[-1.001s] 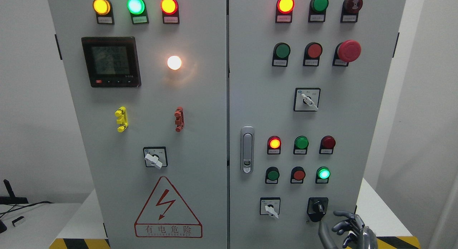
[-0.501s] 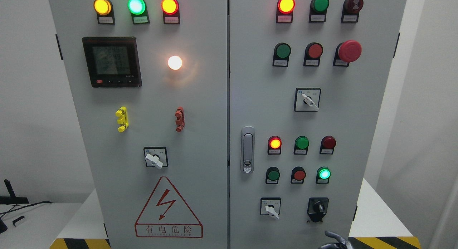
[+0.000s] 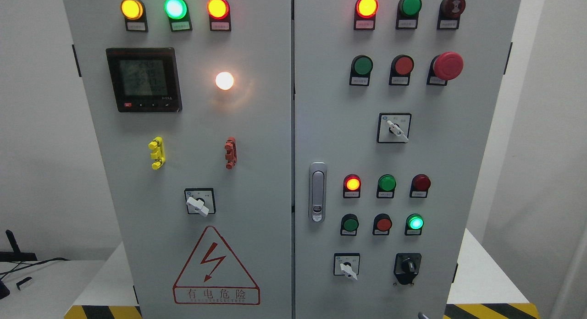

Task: Trip black knob to open circuit

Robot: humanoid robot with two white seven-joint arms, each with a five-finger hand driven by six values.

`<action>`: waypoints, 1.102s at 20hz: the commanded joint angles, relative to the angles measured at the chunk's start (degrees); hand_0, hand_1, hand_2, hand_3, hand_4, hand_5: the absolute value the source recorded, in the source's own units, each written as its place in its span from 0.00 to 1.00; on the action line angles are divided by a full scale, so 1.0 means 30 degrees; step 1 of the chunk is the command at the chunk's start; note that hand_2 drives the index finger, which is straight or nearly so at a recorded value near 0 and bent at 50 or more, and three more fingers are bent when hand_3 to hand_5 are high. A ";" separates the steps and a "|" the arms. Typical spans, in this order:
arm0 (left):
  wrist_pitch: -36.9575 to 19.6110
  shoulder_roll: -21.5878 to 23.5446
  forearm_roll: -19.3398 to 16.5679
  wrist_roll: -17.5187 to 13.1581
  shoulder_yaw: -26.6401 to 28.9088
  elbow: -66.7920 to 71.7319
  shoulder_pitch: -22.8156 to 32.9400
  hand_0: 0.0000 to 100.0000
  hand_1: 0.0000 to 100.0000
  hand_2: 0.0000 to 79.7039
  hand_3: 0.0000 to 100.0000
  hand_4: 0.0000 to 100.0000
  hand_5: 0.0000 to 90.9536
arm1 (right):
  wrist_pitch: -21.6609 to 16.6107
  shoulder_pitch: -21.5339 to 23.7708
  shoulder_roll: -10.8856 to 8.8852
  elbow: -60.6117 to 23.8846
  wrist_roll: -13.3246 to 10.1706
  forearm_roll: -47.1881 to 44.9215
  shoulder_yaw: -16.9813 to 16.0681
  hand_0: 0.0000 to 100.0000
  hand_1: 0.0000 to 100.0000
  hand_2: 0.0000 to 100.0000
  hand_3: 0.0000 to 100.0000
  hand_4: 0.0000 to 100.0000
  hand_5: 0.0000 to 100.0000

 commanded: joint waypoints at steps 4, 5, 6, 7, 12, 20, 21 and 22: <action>0.0002 -0.0012 -0.0586 -0.0014 0.0000 0.0014 0.0000 0.12 0.39 0.00 0.00 0.00 0.00 | 0.1031 0.0077 -0.1174 -0.1330 0.0357 -0.2178 -0.0678 0.17 0.00 0.00 0.00 0.00 0.00; 0.0002 -0.0012 -0.0586 -0.0014 0.0000 0.0015 0.0000 0.12 0.39 0.00 0.00 0.00 0.00 | 0.1031 0.0018 -0.1174 -0.1330 0.0357 -0.2179 -0.0736 0.17 0.00 0.00 0.00 0.00 0.00; 0.0002 0.0017 -0.0586 -0.0014 0.0000 -0.0014 0.0000 0.12 0.39 0.00 0.00 0.00 0.00 | 0.1060 -0.0040 -0.1203 -0.1301 0.0357 -0.2179 -0.0766 0.17 0.00 0.00 0.00 0.00 0.00; 0.0002 0.0017 -0.0586 -0.0014 0.0000 -0.0015 0.0000 0.12 0.39 0.00 0.00 0.00 0.00 | 0.1119 -0.0070 -0.1203 -0.1330 0.0415 -0.2179 -0.0795 0.16 0.00 0.00 0.00 0.00 0.00; 0.0002 -0.0012 -0.0586 -0.0014 0.0000 -0.0014 0.0000 0.12 0.39 0.00 0.00 0.00 0.00 | 0.1323 -0.0217 -0.1262 -0.1242 0.0474 -0.2237 -0.1000 0.15 0.00 0.00 0.00 0.00 0.00; 0.0002 0.0017 -0.0586 -0.0014 0.0000 0.0015 0.0000 0.12 0.39 0.00 0.00 0.00 0.00 | 0.1676 -0.0217 -0.1818 -0.1242 0.0474 -0.3380 -0.1000 0.13 0.00 0.00 0.04 0.00 0.00; 0.0002 0.0017 -0.0586 -0.0014 0.0000 -0.0014 0.0000 0.12 0.39 0.00 0.00 0.00 0.00 | 0.1676 -0.0188 -0.1848 -0.1242 0.0503 -0.3380 -0.1058 0.13 0.00 0.00 0.05 0.00 0.00; 0.0002 0.0017 -0.0586 -0.0014 0.0000 -0.0015 0.0000 0.12 0.39 0.00 0.00 0.00 0.00 | 0.1647 -0.0187 -0.1877 -0.1242 0.0503 -0.3380 -0.1030 0.13 0.00 0.00 0.05 0.00 0.00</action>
